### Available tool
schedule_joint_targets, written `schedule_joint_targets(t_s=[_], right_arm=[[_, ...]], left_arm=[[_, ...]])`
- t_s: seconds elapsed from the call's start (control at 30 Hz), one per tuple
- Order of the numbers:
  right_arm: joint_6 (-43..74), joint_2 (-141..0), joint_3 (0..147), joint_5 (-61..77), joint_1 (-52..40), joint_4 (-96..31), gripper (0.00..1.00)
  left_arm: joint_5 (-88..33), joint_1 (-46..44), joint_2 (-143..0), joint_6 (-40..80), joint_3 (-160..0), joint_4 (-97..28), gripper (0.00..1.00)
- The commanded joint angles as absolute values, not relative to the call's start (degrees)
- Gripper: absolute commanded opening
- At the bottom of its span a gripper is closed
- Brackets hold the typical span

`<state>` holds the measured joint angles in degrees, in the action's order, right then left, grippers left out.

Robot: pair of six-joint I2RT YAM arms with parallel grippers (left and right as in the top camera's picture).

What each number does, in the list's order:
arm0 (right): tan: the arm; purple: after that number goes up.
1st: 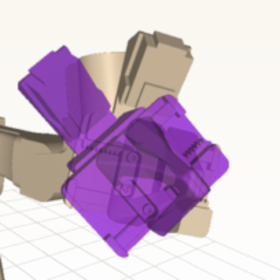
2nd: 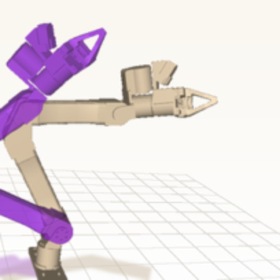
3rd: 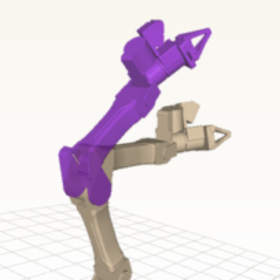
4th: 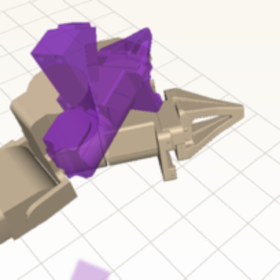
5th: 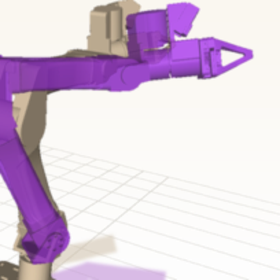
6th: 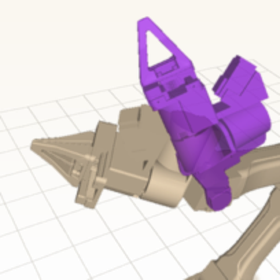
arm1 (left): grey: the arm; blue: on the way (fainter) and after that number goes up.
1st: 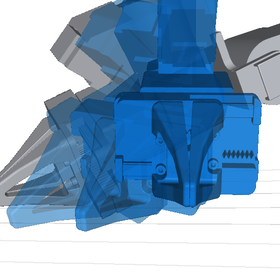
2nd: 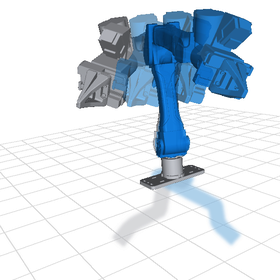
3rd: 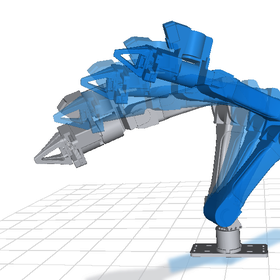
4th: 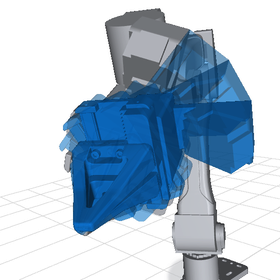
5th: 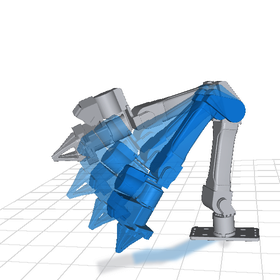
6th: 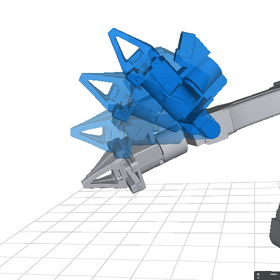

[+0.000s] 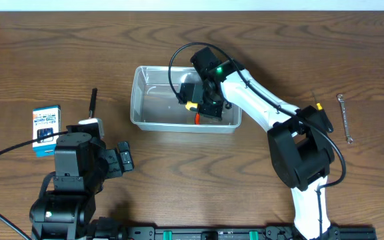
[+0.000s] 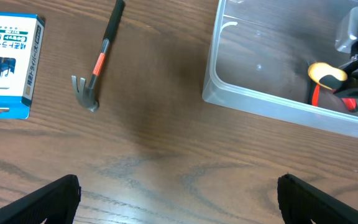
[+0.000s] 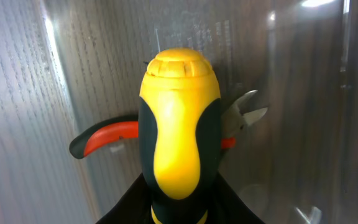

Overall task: Pack container
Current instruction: 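Carry the screwdriver into the container and release it, then move the right gripper to the small yellow-handled screwdriver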

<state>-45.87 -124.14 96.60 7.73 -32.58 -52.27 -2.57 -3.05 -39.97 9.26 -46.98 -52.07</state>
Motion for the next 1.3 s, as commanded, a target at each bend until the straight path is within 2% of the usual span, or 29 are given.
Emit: schedule_joint_targets(t_s=[0.0,0.03,0.13,0.17,0.23,0.27,0.47,0.67,0.83,1.0,1.27], right_arm=[[-44.8,-124.1,96.7,8.6,-32.3,-52.0,0.12],[-44.8,-124.1,96.7,8.6,-32.3,-52.0,0.17],[-44.7,-124.1,96.7,8.6,-32.3,-52.1,0.38],[-43.9,-124.1,96.7,8.6,-32.3,-52.1,0.62],[-42.2,-124.0,96.9,8.6,-32.2,-52.1,0.96],[-41.5,-124.0,97.2,8.6,-32.2,-52.4,0.99],[-37.1,-121.6,103.5,8.4,-31.2,-58.3,0.99],[-28.6,-113.4,115.8,4.2,-25.5,-67.8,0.99],[-22.7,-106.3,119.8,-0.5,-14.7,-77.8,0.99],[-13.0,-101.7,119.8,1.8,-1.8,-86.9,0.99],[-8.3,-91.0,118.8,1.9,8.2,-93.9,0.99]], left_arm=[[-1.9,-2.9,-39.9,10.2,-48.1,-52.0,0.98],[-1.9,-2.9,-39.9,10.2,-48.1,-52.0,0.98],[-1.9,-2.9,-39.9,10.2,-48.1,-52.1,0.98],[-1.9,-2.9,-39.9,10.2,-48.1,-52.1,0.98],[-1.9,-2.9,-39.9,10.2,-48.1,-52.1,0.98],[-1.9,-2.9,-39.9,10.2,-48.1,-52.1,0.98],[-1.9,-2.9,-39.9,10.2,-48.1,-52.1,0.98],[-1.9,-2.9,-39.9,10.2,-48.1,-52.1,0.98],[-1.9,-2.9,-39.9,10.2,-48.1,-52.1,0.98],[-1.9,-2.9,-39.9,10.1,-48.1,-52.0,0.98],[-1.9,-2.9,-39.9,9.1,-48.1,-52.0,0.98]])
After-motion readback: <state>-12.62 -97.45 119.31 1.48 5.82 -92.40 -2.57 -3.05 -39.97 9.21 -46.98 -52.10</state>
